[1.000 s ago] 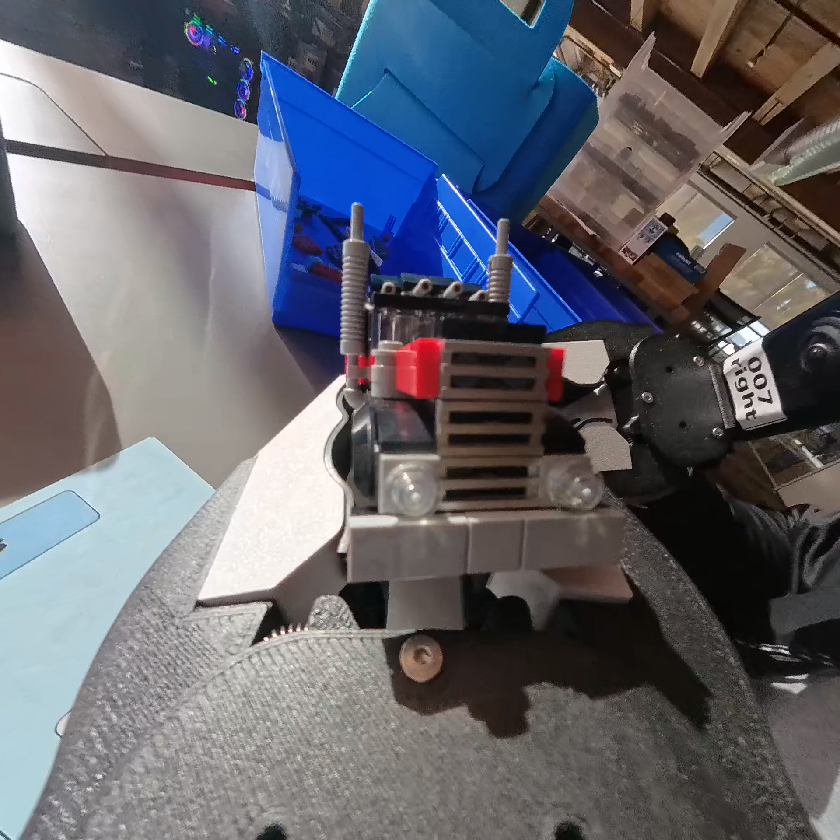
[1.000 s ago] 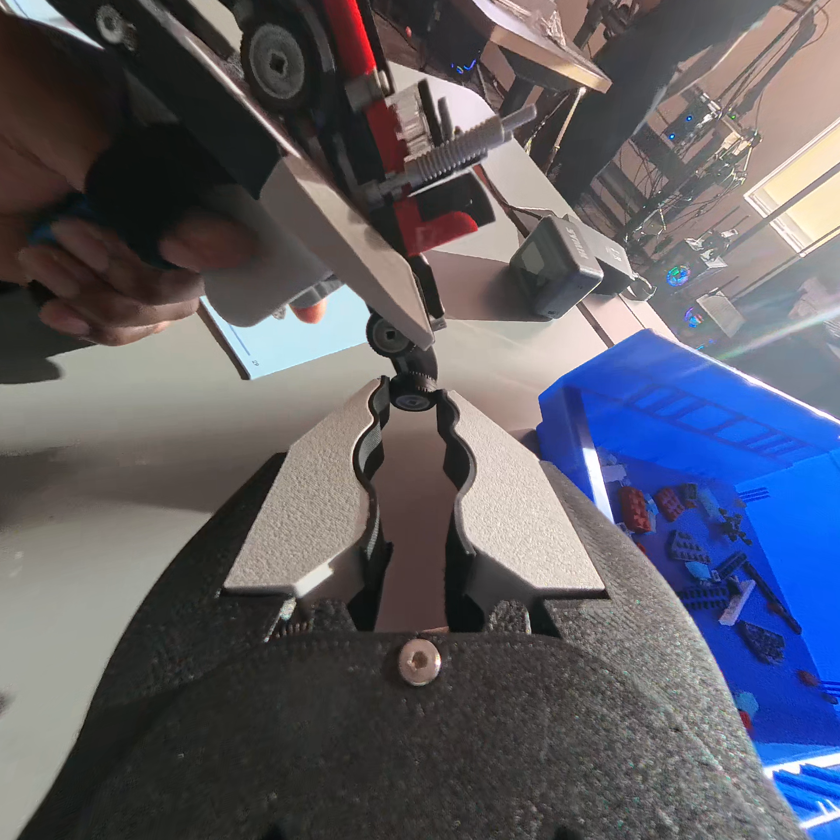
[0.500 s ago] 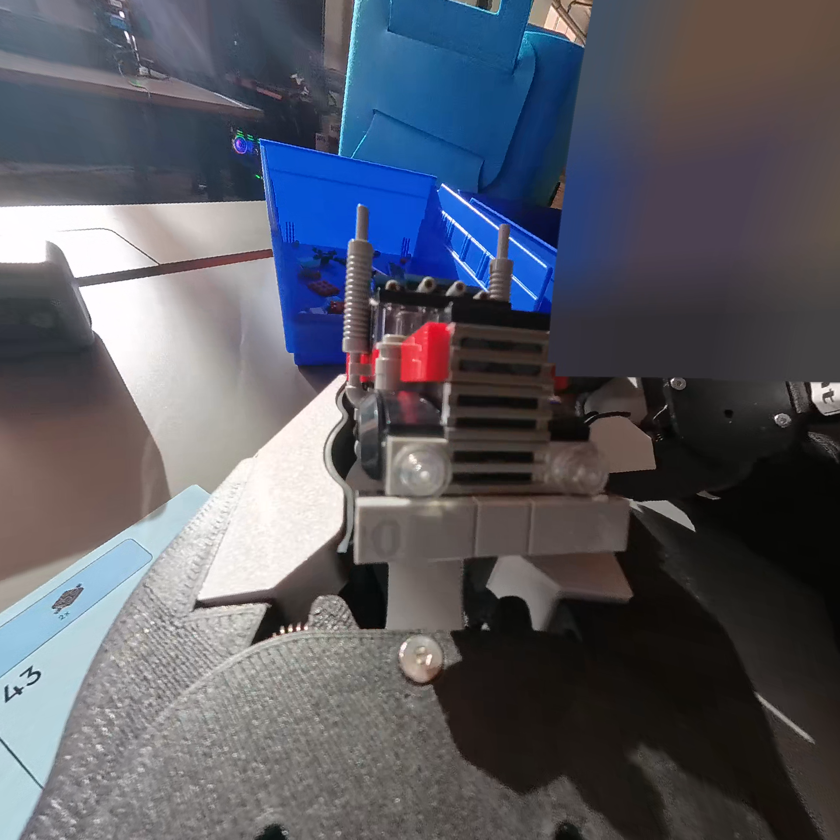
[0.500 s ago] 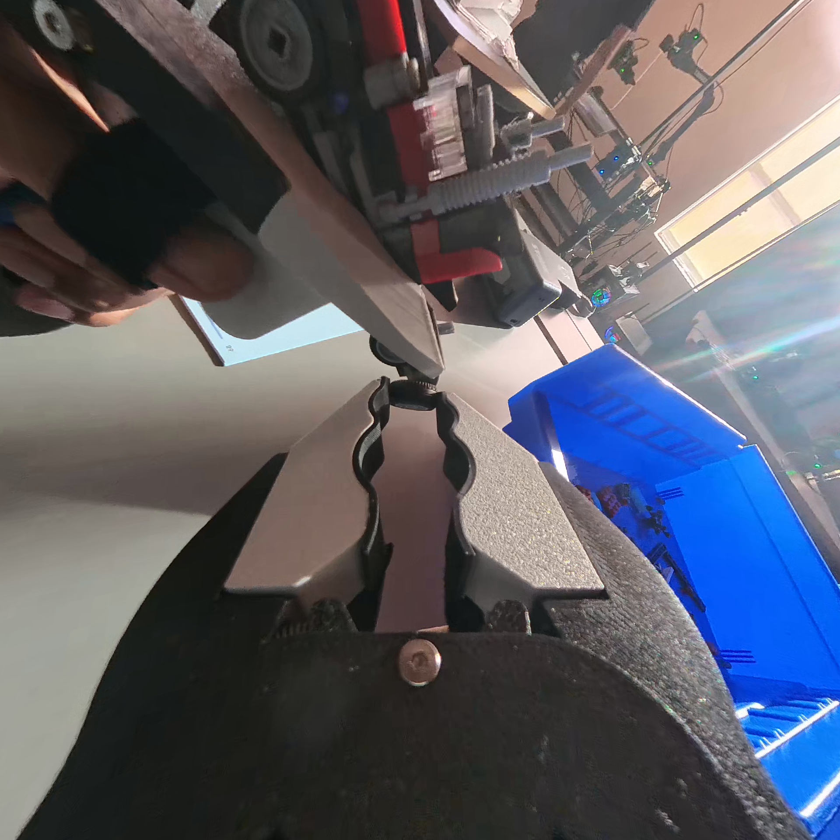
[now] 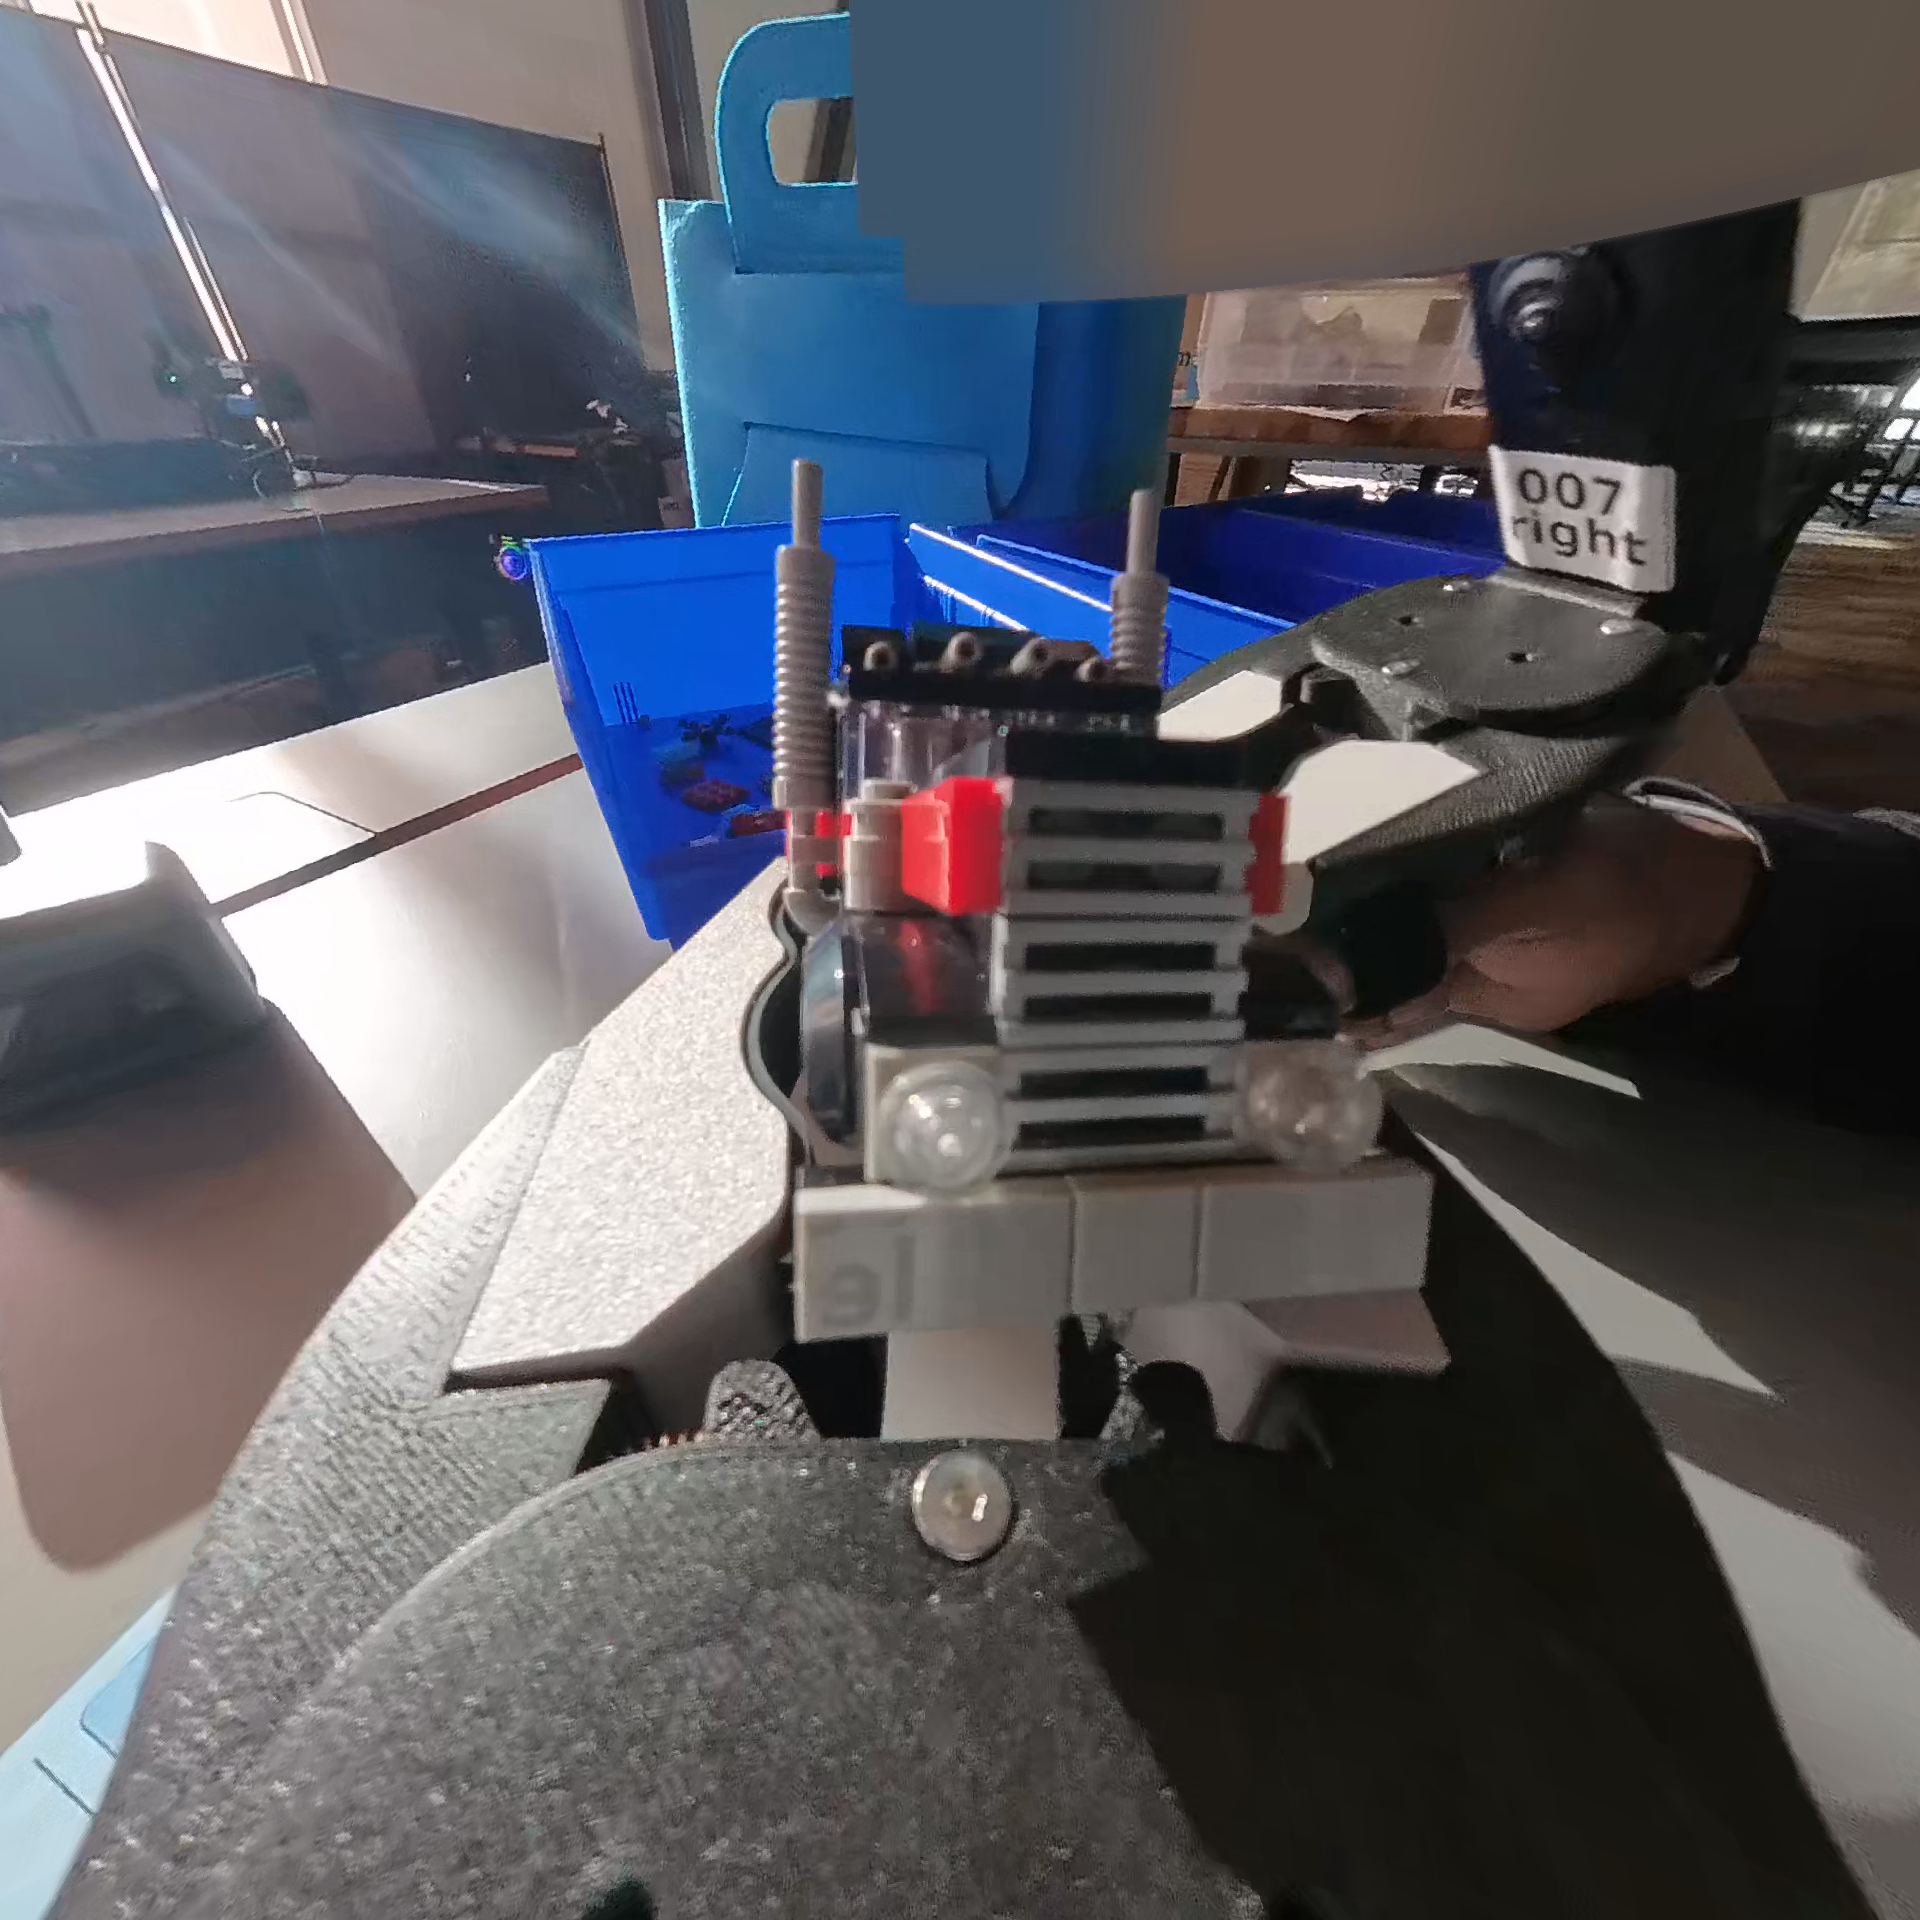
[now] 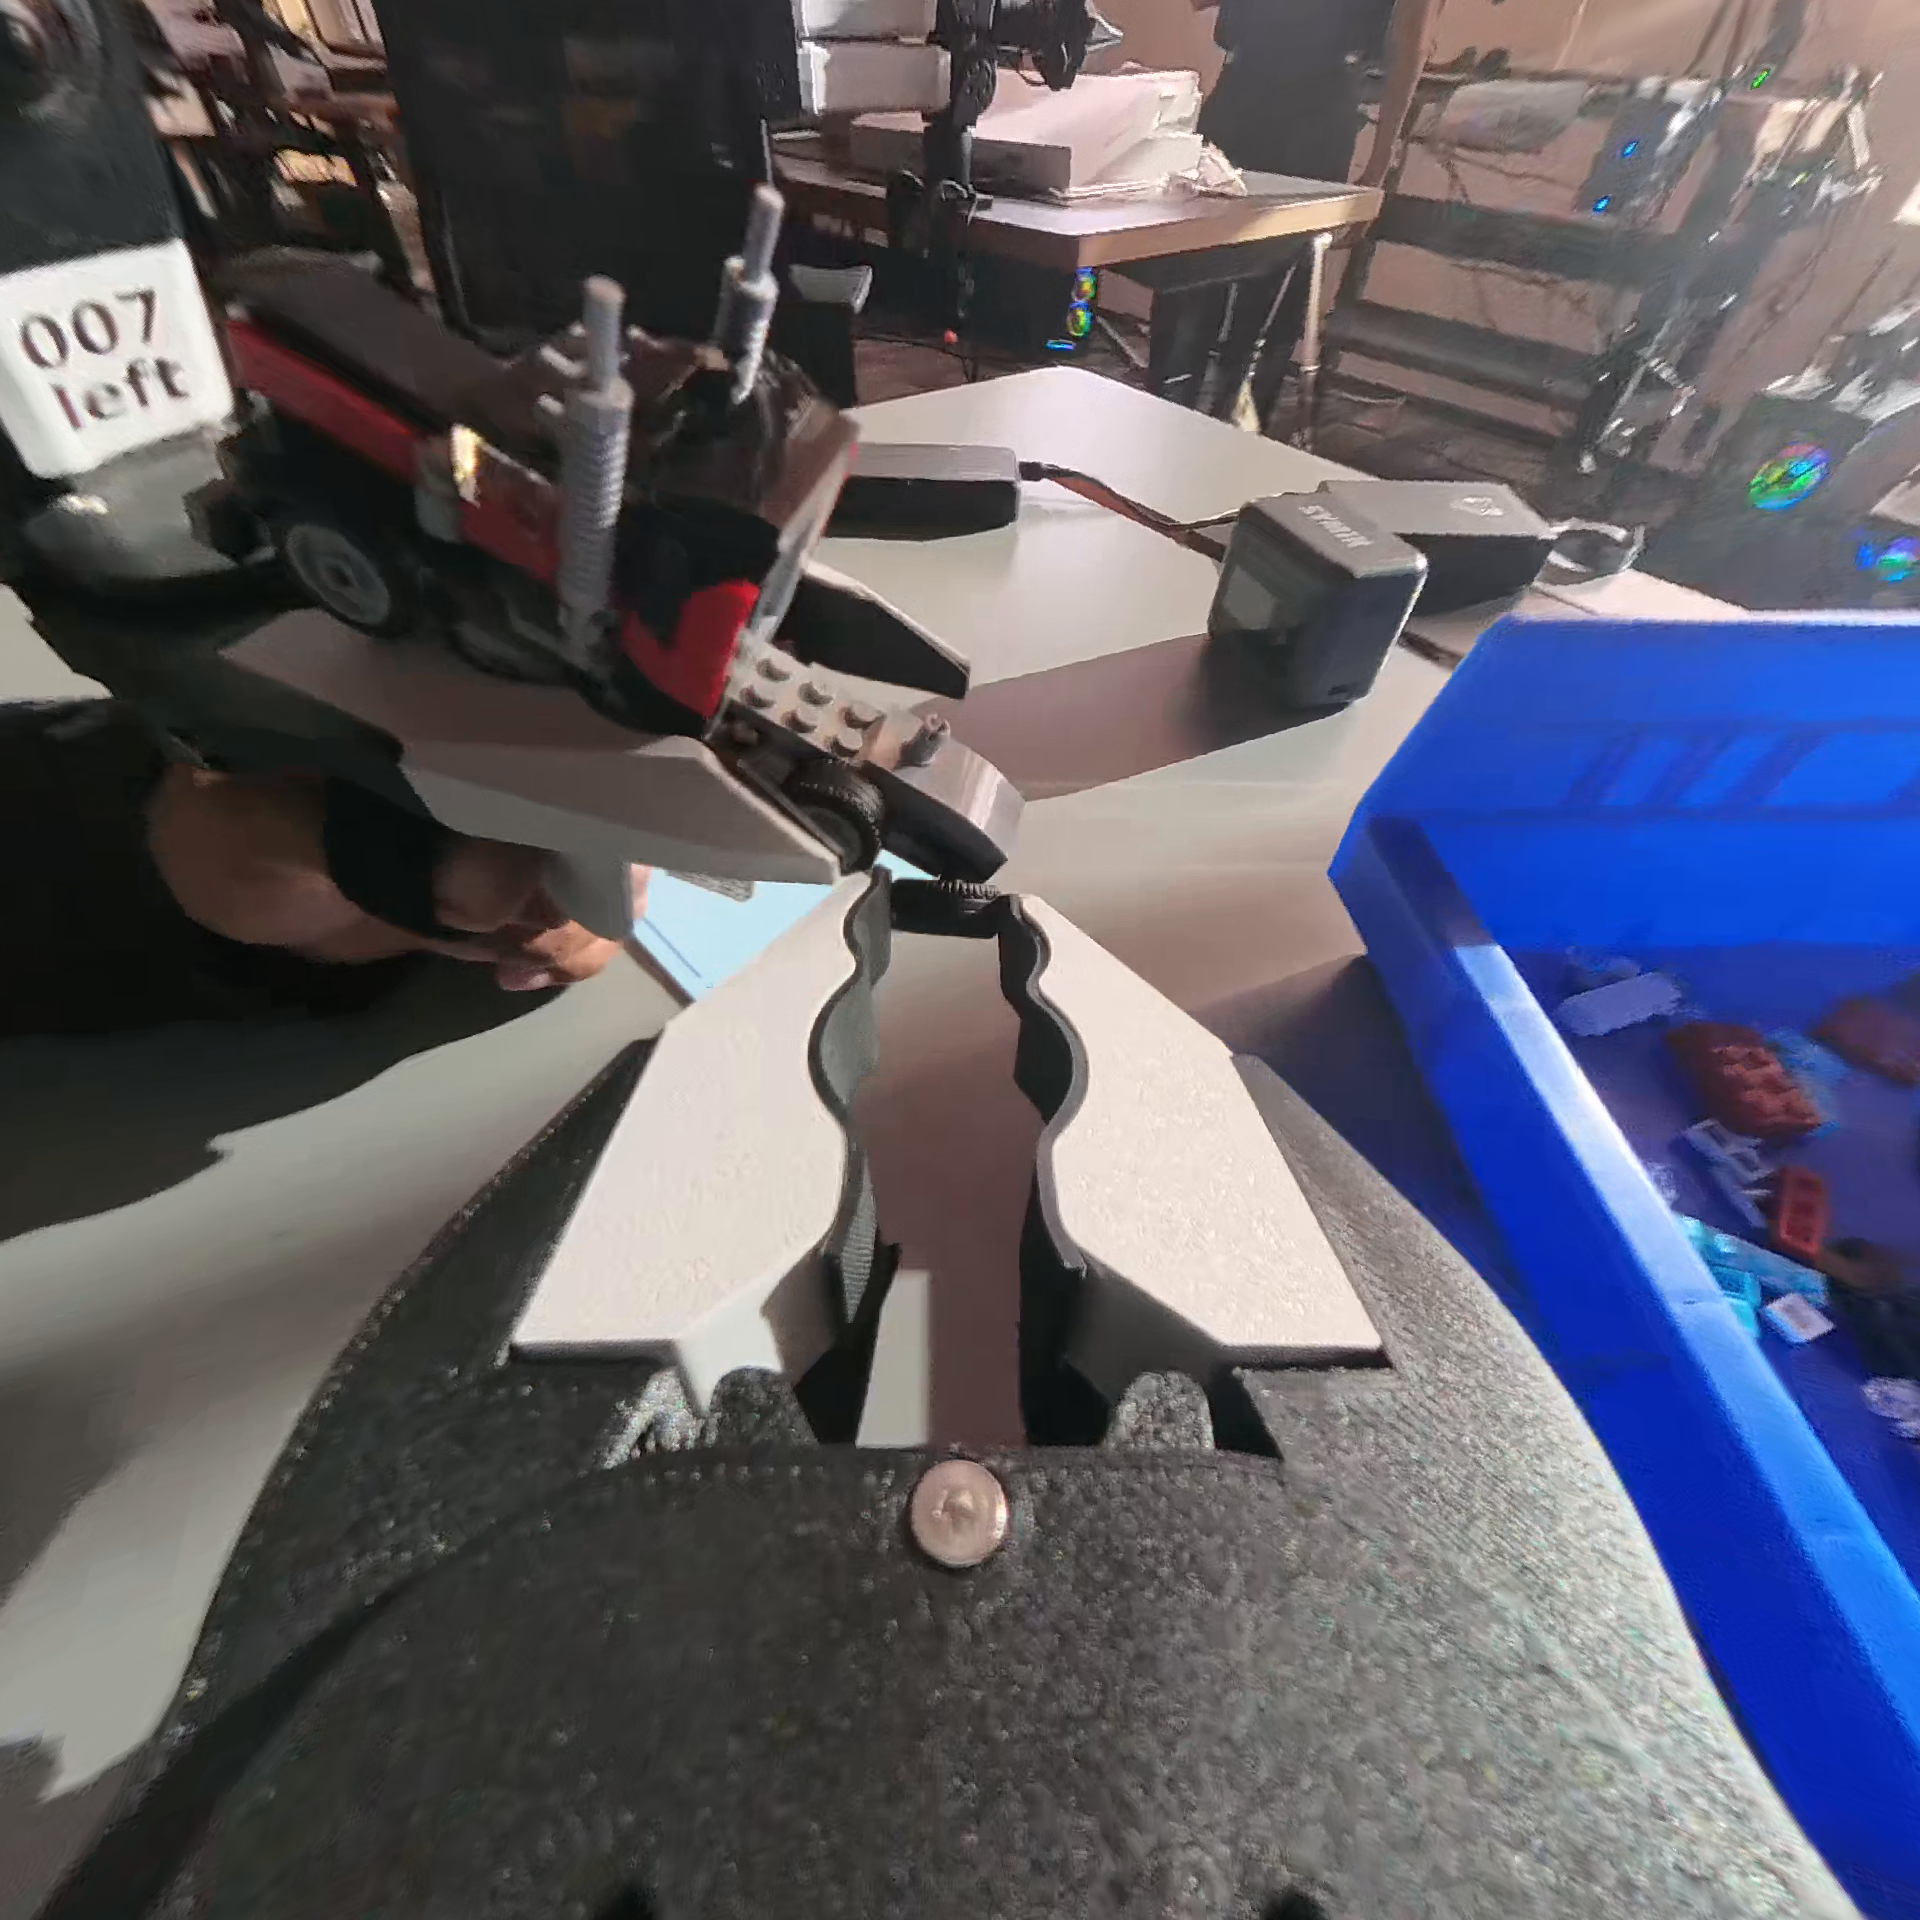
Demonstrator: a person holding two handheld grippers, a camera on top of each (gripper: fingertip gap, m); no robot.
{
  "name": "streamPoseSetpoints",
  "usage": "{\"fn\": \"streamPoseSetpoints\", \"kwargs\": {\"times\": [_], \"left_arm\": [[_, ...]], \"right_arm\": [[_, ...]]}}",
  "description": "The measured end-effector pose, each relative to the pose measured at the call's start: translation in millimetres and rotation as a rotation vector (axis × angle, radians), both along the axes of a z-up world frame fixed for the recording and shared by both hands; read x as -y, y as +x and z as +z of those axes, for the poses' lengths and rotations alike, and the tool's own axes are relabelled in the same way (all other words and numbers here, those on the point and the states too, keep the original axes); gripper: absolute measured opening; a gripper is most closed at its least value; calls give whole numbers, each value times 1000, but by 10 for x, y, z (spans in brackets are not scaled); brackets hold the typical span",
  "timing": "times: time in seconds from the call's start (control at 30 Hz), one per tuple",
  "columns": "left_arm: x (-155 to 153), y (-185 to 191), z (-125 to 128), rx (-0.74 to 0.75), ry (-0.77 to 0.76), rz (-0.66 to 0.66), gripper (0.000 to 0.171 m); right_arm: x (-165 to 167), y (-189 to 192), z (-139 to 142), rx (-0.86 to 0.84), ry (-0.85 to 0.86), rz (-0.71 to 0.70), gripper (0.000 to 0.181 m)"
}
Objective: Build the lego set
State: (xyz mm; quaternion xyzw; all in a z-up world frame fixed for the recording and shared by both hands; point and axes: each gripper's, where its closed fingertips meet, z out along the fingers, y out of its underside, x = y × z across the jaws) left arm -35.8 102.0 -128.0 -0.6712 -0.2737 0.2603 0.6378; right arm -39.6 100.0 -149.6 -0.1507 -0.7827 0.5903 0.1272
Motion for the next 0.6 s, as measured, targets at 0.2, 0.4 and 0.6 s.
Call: {"fn": "streamPoseSetpoints", "kwargs": {"times": [0.2,0.4,0.6], "left_arm": [[-22,103,73,-122,-71,-93,58],[-39,219,142,-250,-133,-150,56],[-38,319,136,-327,-187,-198,55]], "right_arm": [[-16,85,78,250,-148,100,21],[-11,177,155,359,-219,164,21],[12,255,158,446,-253,220,21]]}}
